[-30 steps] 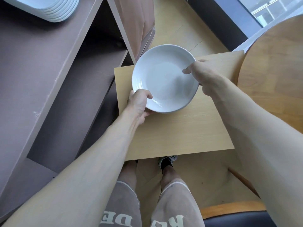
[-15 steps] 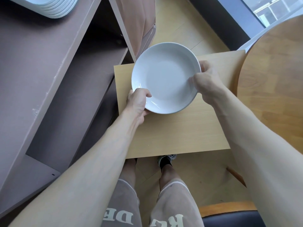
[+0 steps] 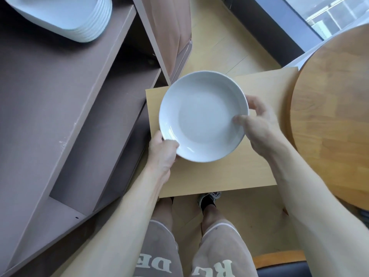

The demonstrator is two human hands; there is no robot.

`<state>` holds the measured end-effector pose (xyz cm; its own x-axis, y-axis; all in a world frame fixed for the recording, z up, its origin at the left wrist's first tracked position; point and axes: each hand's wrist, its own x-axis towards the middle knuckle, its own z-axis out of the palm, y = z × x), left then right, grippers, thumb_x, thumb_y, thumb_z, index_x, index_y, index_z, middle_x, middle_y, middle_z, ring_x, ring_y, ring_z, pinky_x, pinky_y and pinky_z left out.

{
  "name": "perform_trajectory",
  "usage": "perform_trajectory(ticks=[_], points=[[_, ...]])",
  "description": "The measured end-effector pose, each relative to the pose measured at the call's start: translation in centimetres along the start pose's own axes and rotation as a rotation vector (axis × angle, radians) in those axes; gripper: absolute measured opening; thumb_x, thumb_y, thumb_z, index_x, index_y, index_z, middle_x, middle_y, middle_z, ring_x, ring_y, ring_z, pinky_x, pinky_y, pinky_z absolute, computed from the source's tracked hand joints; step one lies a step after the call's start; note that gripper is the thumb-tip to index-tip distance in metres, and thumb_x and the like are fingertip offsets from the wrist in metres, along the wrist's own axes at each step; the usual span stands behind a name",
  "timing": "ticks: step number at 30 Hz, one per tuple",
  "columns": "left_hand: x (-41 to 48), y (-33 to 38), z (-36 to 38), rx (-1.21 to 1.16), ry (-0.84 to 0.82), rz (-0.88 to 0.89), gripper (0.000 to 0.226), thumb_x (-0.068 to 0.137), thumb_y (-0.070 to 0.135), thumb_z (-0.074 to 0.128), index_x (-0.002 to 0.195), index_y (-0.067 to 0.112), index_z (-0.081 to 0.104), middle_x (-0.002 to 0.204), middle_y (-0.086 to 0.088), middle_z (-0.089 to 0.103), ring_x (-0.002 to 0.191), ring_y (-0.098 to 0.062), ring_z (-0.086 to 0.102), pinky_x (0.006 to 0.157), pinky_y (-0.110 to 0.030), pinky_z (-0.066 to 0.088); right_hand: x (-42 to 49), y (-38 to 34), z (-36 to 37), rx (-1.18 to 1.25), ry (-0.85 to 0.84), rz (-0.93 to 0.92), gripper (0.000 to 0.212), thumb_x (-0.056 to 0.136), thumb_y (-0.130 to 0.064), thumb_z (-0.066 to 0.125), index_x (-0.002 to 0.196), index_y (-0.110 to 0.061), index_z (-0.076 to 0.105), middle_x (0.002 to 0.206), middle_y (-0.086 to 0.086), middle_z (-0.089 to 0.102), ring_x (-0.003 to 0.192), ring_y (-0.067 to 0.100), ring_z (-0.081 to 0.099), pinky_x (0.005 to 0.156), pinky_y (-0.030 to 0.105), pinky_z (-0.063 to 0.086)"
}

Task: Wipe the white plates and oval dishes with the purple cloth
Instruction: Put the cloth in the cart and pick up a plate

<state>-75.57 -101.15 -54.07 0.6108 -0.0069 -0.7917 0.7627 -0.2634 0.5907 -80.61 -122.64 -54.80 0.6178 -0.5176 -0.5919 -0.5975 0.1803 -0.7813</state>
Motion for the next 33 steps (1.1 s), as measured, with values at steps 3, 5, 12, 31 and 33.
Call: perform_trajectory(ticks=[3, 5, 12, 31, 33], points=[[-2.1, -0.2, -2.3, 0.034, 0.002, 0.072, 0.051, 0.086, -0.013, 0.046, 0.107, 0.028, 0.07, 0.11, 0.003, 0.075, 0.11, -0.023, 0.069, 0.09, -0.044, 0.06, -2.7, 0.2, 0.4, 0.082, -0.029, 0.008, 0.054, 0.073, -0.002, 0.061, 0.12, -0.028, 0.066, 0.12, -0.008, 0.066, 0.094, 0.015, 0.072, 0.074, 0.036, 0.061], [-3.6, 0.2, -4.1, 0.044, -0.004, 0.109, 0.059, 0.087, -0.013, 0.048, 0.098, 0.039, 0.074, 0.106, 0.009, 0.076, 0.106, -0.017, 0.071, 0.085, -0.04, 0.062, -4.4, 0.2, 0.8, 0.14, -0.063, 0.018, 0.054, 0.081, 0.006, 0.06, 0.123, -0.027, 0.066, 0.118, -0.007, 0.069, 0.093, 0.016, 0.074, 0.073, 0.036, 0.063], [-7.9, 2.9, -10.0, 0.028, 0.071, 0.27, 0.053, 0.088, -0.008, 0.054, 0.103, 0.039, 0.074, 0.109, 0.01, 0.076, 0.107, -0.011, 0.07, 0.096, -0.05, 0.057, -8.3, -3.4, 4.2, 0.219, -0.157, -0.035, 0.056, 0.077, -0.003, 0.066, 0.127, -0.03, 0.066, 0.125, 0.001, 0.07, 0.105, 0.03, 0.072, 0.087, 0.051, 0.061], [-4.7, 6.2, -24.0, -0.232, 0.424, 0.327, 0.049, 0.088, -0.01, 0.056, 0.125, 0.022, 0.064, 0.102, 0.009, 0.077, 0.096, -0.008, 0.073, 0.064, -0.026, 0.061, -5.7, -11.9, 22.6, -0.106, -0.434, -0.316, 0.039, 0.088, -0.001, 0.066, 0.121, -0.023, 0.07, 0.081, -0.031, 0.068, 0.074, -0.008, 0.067, 0.054, 0.01, 0.049], [-3.9, 6.4, -24.6, -0.249, 0.442, 0.324, 0.05, 0.088, -0.01, 0.055, 0.124, 0.024, 0.065, 0.1, 0.011, 0.077, 0.095, -0.008, 0.073, 0.063, -0.025, 0.06, -5.2, -12.5, 23.8, -0.144, -0.438, -0.348, 0.038, 0.086, -0.001, 0.065, 0.111, -0.028, 0.072, 0.074, -0.035, 0.066, 0.07, -0.008, 0.067, 0.053, 0.011, 0.049]])
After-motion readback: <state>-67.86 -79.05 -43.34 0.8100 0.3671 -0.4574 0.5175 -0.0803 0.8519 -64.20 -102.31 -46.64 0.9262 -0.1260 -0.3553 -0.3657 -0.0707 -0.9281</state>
